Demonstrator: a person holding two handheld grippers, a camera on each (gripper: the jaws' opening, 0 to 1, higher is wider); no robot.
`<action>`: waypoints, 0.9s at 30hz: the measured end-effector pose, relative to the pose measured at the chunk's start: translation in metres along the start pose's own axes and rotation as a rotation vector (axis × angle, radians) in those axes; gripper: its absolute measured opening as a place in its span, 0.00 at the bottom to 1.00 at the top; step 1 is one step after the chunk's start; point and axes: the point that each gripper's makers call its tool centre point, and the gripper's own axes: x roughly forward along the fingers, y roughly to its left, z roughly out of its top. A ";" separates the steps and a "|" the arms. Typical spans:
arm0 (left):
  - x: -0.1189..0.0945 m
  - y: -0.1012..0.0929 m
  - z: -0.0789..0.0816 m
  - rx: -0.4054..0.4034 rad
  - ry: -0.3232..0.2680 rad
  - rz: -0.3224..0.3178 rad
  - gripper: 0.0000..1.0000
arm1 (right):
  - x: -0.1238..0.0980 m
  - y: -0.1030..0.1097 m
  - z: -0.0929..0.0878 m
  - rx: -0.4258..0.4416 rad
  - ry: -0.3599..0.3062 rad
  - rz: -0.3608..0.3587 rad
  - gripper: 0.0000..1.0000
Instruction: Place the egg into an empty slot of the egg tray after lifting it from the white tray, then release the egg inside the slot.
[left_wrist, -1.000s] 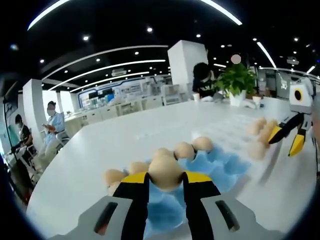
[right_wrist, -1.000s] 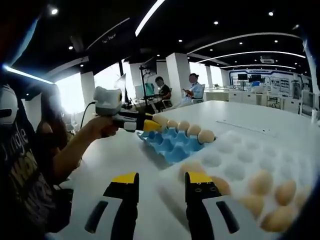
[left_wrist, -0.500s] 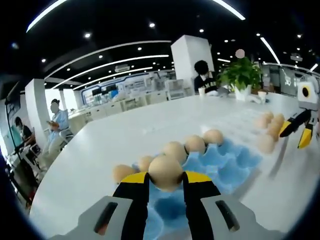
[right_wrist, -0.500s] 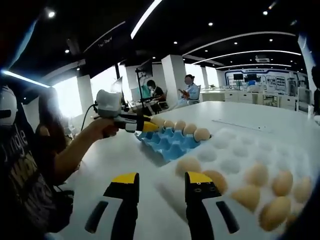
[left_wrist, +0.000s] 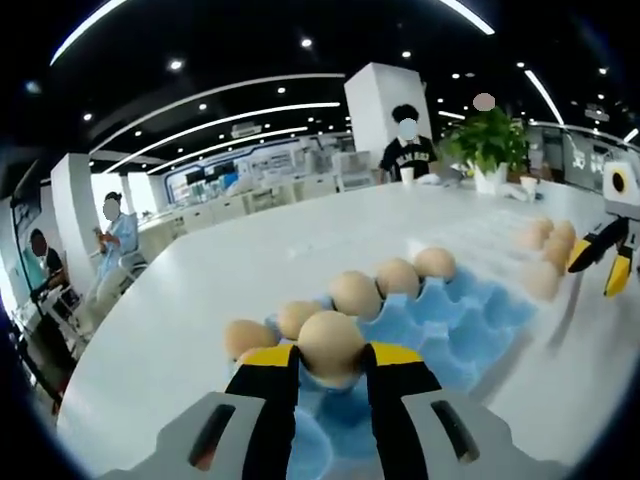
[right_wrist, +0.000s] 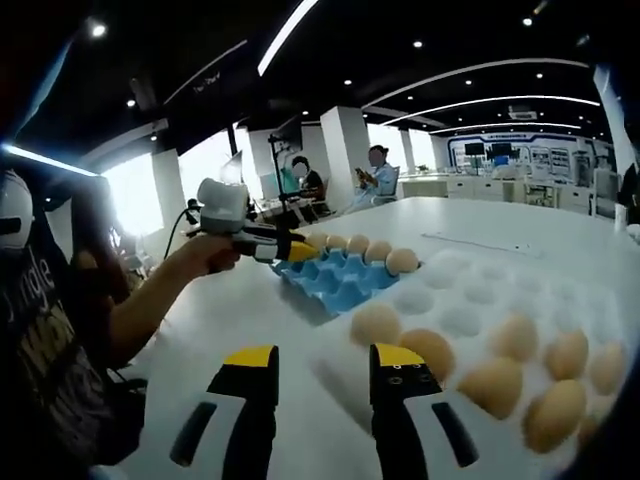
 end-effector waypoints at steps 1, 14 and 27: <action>0.000 -0.001 0.000 -0.003 0.002 -0.005 0.25 | 0.000 0.000 0.000 0.000 0.000 -0.001 0.38; -0.015 -0.010 -0.002 -0.010 -0.004 -0.012 0.32 | -0.004 -0.003 0.002 0.009 -0.011 -0.008 0.38; -0.040 -0.028 -0.006 -0.021 -0.026 -0.049 0.34 | -0.001 -0.003 0.004 -0.012 0.000 -0.006 0.38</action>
